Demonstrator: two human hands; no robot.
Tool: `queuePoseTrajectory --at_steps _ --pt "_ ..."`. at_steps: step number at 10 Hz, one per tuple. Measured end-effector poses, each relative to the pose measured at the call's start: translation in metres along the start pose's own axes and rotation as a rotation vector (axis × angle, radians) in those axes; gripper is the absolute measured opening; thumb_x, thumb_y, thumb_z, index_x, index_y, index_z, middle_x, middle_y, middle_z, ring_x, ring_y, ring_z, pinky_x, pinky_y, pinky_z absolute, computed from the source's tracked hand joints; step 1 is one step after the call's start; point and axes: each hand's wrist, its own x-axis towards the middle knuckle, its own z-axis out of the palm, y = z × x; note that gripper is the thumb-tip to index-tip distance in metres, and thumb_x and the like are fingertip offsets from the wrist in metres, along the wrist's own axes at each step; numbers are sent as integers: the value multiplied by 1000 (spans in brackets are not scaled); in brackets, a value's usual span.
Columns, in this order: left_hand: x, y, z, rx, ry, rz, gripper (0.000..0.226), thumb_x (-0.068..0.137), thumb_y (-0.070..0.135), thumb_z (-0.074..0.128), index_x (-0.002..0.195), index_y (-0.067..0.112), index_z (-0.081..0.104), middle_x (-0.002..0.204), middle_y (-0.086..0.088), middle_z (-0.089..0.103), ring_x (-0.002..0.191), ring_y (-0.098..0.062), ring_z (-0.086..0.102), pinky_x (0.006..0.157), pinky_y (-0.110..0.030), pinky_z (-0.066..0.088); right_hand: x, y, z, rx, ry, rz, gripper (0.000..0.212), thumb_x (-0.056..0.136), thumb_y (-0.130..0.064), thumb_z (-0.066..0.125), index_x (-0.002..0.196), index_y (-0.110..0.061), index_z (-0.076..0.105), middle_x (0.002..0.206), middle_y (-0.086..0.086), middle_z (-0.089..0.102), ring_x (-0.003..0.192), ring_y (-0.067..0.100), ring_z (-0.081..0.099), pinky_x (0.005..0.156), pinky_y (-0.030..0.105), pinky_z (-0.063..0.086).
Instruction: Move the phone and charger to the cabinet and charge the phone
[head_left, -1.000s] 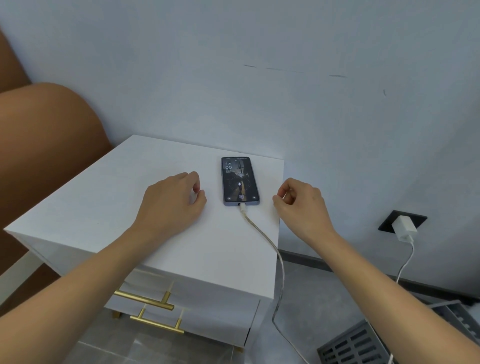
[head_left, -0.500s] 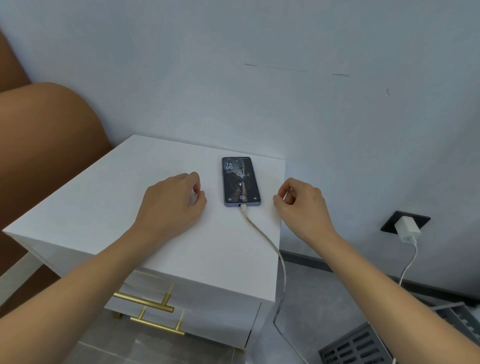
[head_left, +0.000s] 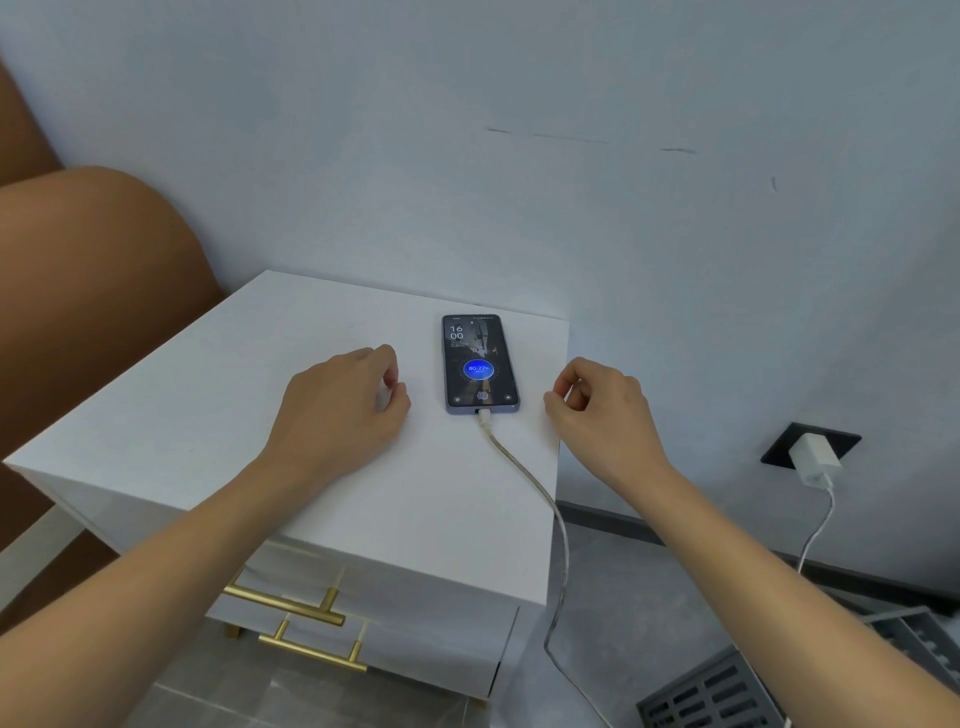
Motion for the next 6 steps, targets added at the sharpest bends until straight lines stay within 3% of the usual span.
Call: queuePoseTrajectory --at_steps 3,6 --pt "0 -1 0 -6 2 5 12 91 31 56 83 23 52 66 9 53 61 -20 54 54 -31 38 1 3 -2 21 -63 -3 17 89 -21 67 74 -26 60 55 -7 56 61 15 54 67 35 51" --pt "1 -2 0 -5 0 -17 13 92 32 55 83 24 51 65 10 52 61 -19 54 54 -31 37 5 1 -18 43 -57 26 11 91 -24 67 80 -25 63 67 3 70 69 27 69 72 48 63"
